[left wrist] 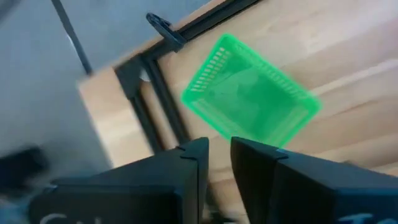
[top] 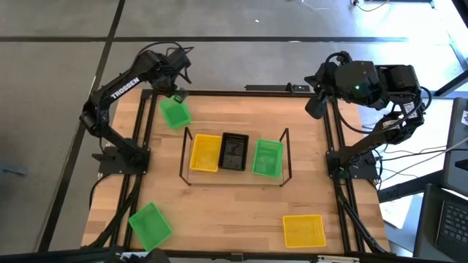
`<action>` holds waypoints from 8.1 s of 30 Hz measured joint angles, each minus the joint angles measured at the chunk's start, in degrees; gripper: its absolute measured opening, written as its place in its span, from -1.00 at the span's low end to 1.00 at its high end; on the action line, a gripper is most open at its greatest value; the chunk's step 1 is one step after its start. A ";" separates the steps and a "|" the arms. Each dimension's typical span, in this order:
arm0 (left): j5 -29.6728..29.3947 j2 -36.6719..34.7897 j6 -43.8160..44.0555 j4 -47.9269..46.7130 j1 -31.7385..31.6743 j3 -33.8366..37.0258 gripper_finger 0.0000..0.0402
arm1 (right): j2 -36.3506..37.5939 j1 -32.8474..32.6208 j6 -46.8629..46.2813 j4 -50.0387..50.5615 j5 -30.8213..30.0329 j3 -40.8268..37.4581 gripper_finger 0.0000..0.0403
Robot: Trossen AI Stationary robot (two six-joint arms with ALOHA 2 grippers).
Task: Stack baskets on shelf by color
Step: Stack the top green bin on top of the green bin on the shelf
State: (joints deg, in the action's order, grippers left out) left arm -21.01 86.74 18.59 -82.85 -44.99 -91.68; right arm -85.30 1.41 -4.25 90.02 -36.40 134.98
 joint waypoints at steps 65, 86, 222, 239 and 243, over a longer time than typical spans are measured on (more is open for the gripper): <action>12.93 4.98 39.54 45.63 -1.39 33.24 -0.73 | 0.00 -0.02 -1.05 0.00 0.59 0.00 -0.96; 12.65 8.13 19.81 46.05 -1.31 33.24 -0.97 | -0.02 -0.02 -1.23 0.00 0.61 0.00 -0.96; -1.22 8.70 -59.71 39.91 36.90 -4.61 -0.60 | -22.00 4.00 49.60 -5.15 24.44 -10.86 -0.99; -4.86 5.27 -62.50 40.55 41.19 -4.66 -0.59 | -21.99 4.02 49.33 -4.28 24.20 -10.84 -1.00; -7.05 3.94 -60.81 40.62 41.91 -4.68 -0.59 | -21.99 4.02 47.37 -4.18 24.14 -10.84 -1.00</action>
State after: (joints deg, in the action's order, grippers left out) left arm -28.05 90.68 -42.22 -42.23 -3.08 -96.36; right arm -107.28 5.43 43.13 85.83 -12.26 124.14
